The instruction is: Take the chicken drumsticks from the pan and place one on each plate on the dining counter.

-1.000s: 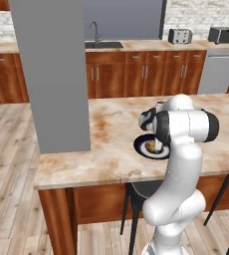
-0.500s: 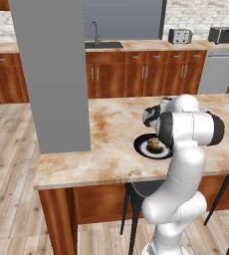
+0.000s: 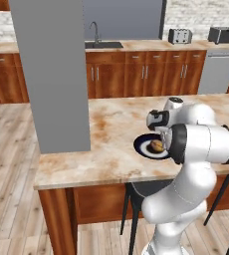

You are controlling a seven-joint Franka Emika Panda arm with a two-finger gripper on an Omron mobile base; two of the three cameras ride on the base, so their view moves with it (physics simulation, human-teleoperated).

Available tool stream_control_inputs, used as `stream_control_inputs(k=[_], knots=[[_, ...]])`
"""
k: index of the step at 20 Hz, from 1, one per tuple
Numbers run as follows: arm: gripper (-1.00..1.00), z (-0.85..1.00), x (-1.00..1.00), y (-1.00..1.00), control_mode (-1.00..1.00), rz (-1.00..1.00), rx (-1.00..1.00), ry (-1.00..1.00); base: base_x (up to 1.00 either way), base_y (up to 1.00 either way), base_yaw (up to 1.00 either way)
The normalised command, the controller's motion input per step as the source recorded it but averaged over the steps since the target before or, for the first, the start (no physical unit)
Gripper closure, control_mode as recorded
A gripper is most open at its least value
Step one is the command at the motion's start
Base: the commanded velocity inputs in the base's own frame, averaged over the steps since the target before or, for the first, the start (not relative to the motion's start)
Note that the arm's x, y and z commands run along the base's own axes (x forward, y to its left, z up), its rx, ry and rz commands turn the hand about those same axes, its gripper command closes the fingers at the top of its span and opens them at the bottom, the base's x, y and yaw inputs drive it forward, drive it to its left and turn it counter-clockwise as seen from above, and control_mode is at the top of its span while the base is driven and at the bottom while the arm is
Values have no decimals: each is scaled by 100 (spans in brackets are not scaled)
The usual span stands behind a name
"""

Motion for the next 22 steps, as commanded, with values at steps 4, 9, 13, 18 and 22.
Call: stream_control_inputs(k=[4,9,13,18,22], knots=[[-100,100,-40,29,-100,21,-1,-1,0,0,0],[-100,100,-97,49,-100,25,-10,0,0,0,0],[-100,53,-100,57,-100,21,-14,0,0,0,0],[-100,-31,-100,39,-100,9,-6,-8,0,0,0],[-100,-52,-100,13,-100,2,-3,-19,0,0,0]])
